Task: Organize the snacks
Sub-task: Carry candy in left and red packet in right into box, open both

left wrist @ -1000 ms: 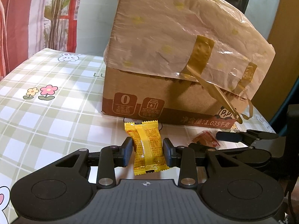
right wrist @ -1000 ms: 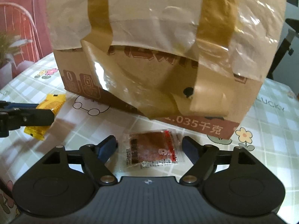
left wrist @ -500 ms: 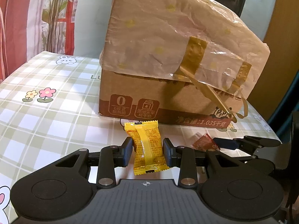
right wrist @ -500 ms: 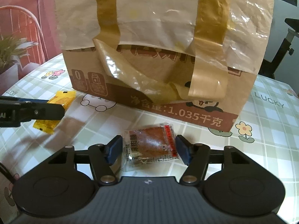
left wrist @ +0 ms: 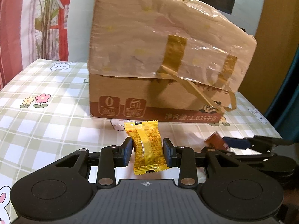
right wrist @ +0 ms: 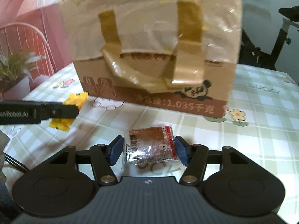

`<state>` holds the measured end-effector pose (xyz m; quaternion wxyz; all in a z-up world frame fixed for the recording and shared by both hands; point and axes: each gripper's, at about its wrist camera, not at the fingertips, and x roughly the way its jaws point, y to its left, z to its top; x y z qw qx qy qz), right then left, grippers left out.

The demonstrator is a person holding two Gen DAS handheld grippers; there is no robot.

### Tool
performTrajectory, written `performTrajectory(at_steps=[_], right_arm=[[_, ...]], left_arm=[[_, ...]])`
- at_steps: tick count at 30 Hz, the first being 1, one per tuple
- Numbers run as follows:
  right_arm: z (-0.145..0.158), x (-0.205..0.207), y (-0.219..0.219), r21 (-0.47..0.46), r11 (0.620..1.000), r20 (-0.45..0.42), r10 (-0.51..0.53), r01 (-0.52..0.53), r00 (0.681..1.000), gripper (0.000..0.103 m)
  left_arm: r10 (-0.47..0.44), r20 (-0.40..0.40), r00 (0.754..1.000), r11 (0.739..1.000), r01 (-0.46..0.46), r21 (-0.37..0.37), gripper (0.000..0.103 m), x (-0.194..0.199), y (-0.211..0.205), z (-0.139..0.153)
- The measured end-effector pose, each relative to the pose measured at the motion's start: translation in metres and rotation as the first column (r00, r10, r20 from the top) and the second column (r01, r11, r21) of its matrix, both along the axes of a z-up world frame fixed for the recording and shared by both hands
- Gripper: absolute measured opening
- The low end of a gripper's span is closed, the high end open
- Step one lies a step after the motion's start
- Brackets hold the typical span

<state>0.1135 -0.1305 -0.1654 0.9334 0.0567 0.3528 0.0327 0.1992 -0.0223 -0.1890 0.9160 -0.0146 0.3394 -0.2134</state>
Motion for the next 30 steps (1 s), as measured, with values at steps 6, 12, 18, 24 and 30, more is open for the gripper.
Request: performTrajectory(at_steps=[6, 12, 18, 24, 30], right_arm=[[0.015, -0.020, -0.008, 0.025, 0.999, 0.061, -0.030, 0.028, 0.998, 0.062], [0.032, -0.040, -0.017, 0.031, 0.998, 0.125, -0.060, 0.056, 0.990, 0.062], [0.054, -0.049, -0.020, 0.020, 0.998, 0.205, -0.062, 0.059, 0.977, 0.062], [0.094, -0.037, -0.019, -0.017, 1.000, 0.326, -0.013, 0.019, 0.945, 0.062], [0.139, 0.000, -0.027, -0.037, 0.999, 0.419, 0.021, -0.006, 0.908, 0.062]], left_arm=[[-0.031, 0.045, 0.999, 1.000, 0.031, 0.000, 0.037, -0.010, -0.005, 0.010], [-0.047, 0.107, 0.993, 0.999, 0.048, -0.007, 0.037, -0.020, -0.012, 0.028], [-0.064, 0.233, 0.970, 0.997, 0.070, -0.017, 0.037, -0.020, -0.014, 0.067], [-0.076, 0.330, 0.941, 0.995, 0.093, -0.036, 0.037, 0.000, -0.022, 0.112], [-0.047, 0.365, 0.930, 0.991, 0.089, -0.101, 0.037, 0.046, -0.030, 0.153]])
